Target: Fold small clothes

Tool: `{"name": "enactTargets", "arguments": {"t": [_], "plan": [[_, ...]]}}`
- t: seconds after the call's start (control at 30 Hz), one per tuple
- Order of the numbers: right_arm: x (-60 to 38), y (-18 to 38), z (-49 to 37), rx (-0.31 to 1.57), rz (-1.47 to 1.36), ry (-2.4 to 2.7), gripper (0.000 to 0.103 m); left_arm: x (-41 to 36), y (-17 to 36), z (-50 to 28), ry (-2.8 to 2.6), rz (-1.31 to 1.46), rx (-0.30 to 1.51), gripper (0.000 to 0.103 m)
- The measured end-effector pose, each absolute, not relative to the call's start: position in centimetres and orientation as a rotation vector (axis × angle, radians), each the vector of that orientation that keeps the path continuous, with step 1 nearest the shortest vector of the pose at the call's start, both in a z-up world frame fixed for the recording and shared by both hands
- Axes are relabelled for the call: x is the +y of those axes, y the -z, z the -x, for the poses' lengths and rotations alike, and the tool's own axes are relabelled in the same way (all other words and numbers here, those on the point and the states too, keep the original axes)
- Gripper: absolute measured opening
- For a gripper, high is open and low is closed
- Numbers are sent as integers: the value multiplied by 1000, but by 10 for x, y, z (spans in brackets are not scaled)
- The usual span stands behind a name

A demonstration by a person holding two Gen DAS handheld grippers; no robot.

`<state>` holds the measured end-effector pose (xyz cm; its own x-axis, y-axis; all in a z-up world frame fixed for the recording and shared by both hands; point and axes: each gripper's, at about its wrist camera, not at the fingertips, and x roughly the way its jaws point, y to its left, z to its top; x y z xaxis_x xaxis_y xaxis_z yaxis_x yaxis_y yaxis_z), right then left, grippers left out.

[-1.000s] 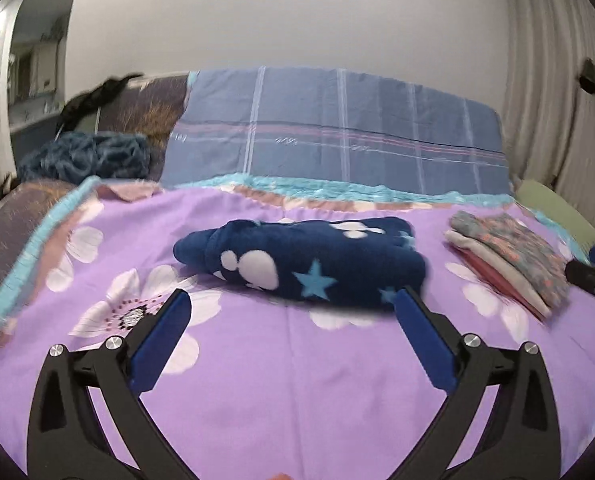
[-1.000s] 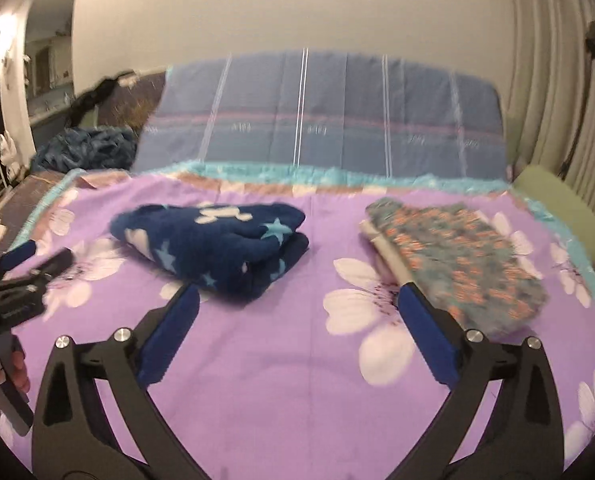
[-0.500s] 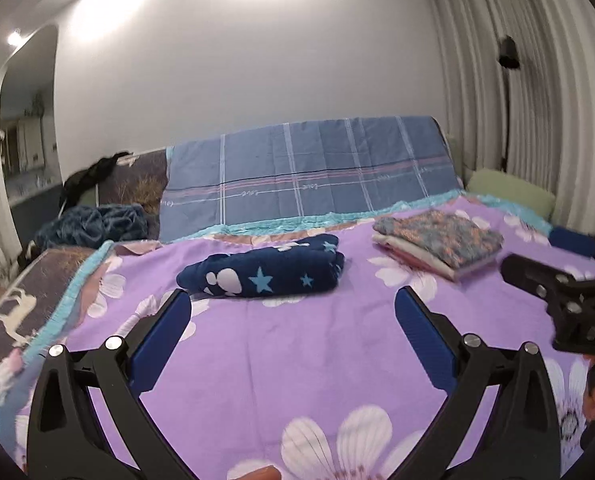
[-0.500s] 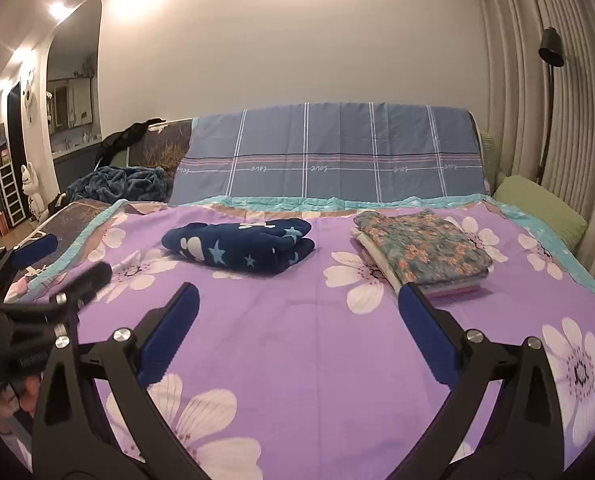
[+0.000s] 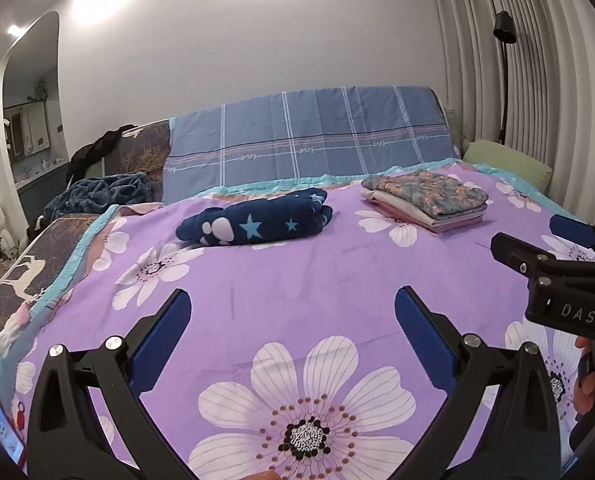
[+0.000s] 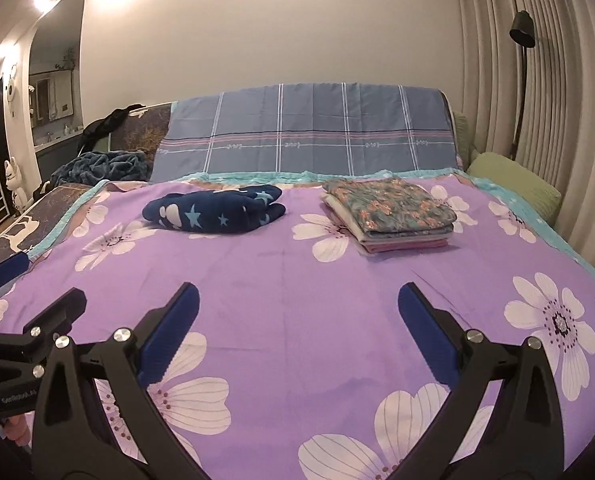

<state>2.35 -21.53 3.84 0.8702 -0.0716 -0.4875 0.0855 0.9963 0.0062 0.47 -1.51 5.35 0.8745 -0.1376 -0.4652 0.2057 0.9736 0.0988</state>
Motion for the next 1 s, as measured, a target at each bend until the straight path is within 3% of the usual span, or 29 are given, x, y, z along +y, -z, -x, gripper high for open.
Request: {"name": "enactTargets", "arguments": {"t": [1.0], "plan": [[-195, -33, -26, 511, 21, 70, 101, -8, -45, -15, 171, -101, 533, 102]]}}
